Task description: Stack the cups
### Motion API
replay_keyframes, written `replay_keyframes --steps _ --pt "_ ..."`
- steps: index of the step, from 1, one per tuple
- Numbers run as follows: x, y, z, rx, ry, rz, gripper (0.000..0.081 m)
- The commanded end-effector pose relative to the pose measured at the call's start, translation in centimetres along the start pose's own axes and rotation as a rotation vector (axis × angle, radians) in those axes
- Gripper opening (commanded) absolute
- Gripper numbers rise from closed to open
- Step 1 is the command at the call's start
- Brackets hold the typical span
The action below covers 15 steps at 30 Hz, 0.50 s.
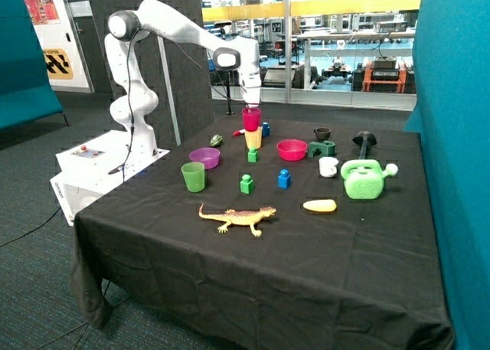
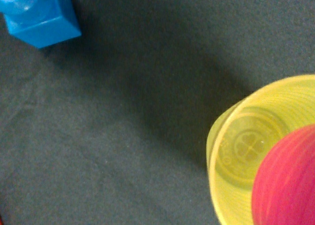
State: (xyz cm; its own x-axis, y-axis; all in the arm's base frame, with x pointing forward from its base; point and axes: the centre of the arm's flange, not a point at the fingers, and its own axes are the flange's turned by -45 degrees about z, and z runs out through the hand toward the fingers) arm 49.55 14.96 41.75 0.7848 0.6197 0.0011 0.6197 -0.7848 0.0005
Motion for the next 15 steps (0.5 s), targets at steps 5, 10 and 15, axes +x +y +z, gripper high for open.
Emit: replay_keyframes --steps 5,10,15 --pt "-0.04 0.8 1.07 0.0005 -0.0011 0.016 0.0" --pt "-0.13 0.69 1.09 0.0005 -0.0011 0.013 0.0" --pt "0.15 0.25 1.31 0.0005 -0.0011 0.005 0.0"
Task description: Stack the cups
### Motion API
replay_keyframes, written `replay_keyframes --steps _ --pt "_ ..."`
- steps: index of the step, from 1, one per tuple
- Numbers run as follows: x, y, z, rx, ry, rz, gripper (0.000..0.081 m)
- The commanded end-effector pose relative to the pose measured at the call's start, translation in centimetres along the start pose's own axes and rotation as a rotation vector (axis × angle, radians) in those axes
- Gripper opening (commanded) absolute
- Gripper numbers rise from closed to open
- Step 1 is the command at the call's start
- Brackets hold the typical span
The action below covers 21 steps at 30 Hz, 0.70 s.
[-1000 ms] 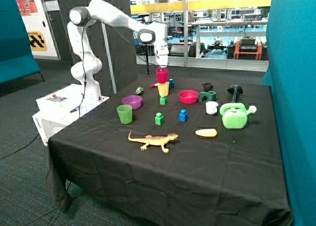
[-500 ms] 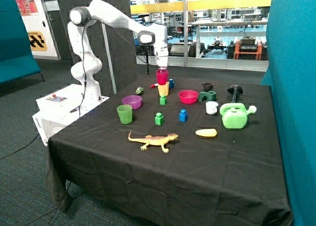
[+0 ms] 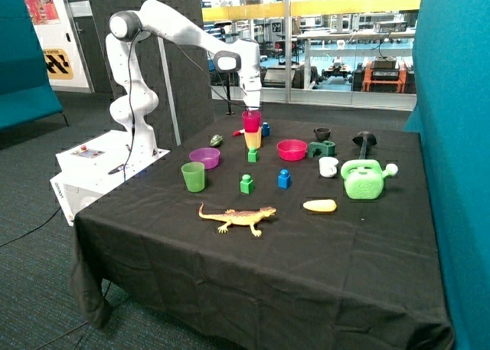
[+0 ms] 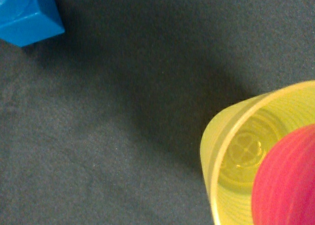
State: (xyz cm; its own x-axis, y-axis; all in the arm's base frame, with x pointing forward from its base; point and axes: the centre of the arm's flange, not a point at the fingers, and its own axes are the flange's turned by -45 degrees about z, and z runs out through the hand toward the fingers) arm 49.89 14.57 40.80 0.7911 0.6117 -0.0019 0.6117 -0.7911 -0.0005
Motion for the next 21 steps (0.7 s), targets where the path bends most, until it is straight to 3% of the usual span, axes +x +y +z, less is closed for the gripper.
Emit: replay_keyframes --steps 1,21 --pt "0.3 -0.4 0.5 -0.0005 0.0019 -0.007 0.0" --pt "0.3 -1.6 2.4 -0.0005 0.0019 -0.006 0.0"
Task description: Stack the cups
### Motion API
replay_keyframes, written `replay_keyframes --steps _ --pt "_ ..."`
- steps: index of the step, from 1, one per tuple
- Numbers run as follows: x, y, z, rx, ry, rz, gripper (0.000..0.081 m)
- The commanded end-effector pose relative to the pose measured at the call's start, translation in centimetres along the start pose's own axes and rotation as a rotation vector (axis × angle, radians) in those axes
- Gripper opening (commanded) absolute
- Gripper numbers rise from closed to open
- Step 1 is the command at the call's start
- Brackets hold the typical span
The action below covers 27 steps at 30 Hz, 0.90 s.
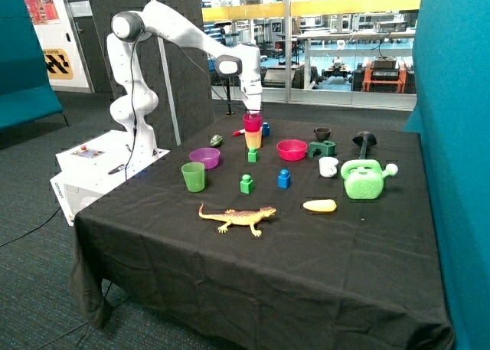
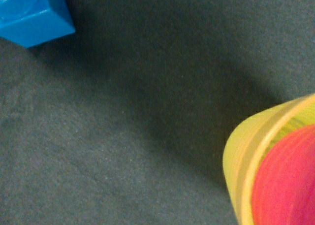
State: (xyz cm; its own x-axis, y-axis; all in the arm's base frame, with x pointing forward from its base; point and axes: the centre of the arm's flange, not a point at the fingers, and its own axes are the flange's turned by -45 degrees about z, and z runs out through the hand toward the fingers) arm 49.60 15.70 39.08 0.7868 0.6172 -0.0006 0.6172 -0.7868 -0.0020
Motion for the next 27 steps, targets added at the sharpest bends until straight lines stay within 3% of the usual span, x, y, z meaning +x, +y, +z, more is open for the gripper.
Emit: replay_keyframes --steps 1,11,12,15,18,21,27 --pt "-0.17 -0.55 0.73 -0.002 0.0006 0.0 0.0" --pt "-0.29 -0.51 1.02 -0.002 0.0006 0.008 0.0" --pt "-0.29 -0.47 1.09 -0.002 0.0006 0.008 0.0035" --pt "-0.35 -0.36 1.31 -0.002 0.0006 0.01 0.0303" --pt "-0.63 -0.28 1.54 -0.002 0.0006 0.009 0.0477" --pt "-0.85 -0.17 1.62 -0.002 0.0006 0.008 0.0521" --pt "-0.91 0.06 1.6 -0.002 0.0006 0.009 0.0522"
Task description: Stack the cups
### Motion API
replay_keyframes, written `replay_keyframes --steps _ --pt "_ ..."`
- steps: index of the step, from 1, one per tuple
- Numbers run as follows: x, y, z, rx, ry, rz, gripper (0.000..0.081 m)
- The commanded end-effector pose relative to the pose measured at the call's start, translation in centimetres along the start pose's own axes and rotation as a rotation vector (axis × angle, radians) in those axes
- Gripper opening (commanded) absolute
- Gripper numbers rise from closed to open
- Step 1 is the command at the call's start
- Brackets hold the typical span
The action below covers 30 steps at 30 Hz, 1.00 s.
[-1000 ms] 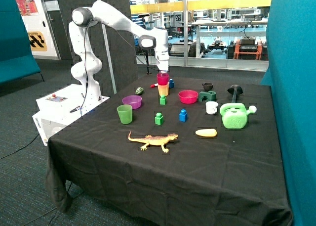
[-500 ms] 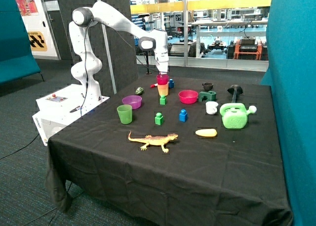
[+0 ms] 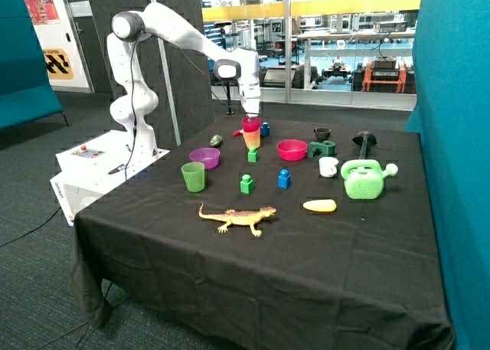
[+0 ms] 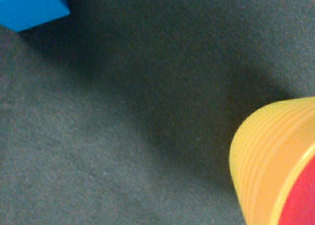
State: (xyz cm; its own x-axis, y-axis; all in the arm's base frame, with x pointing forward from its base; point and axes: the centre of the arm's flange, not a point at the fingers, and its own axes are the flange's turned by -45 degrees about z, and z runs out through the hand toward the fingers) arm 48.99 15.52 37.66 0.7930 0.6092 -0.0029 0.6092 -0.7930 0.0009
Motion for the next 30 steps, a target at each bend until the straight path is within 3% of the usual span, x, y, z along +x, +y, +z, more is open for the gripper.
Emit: replay_keyframes --steps 1,15,26,30 --pt "-0.3 0.3 0.2 0.0009 0.0029 -0.002 0.0523" --pt "0.4 -0.3 -0.1 0.0009 0.0029 -0.025 0.0519" --pt "0.3 1.2 -2.7 0.0009 0.0029 -0.01 0.0441" --pt "-0.1 2.4 -3.2 0.0009 0.0028 0.031 0.0463"
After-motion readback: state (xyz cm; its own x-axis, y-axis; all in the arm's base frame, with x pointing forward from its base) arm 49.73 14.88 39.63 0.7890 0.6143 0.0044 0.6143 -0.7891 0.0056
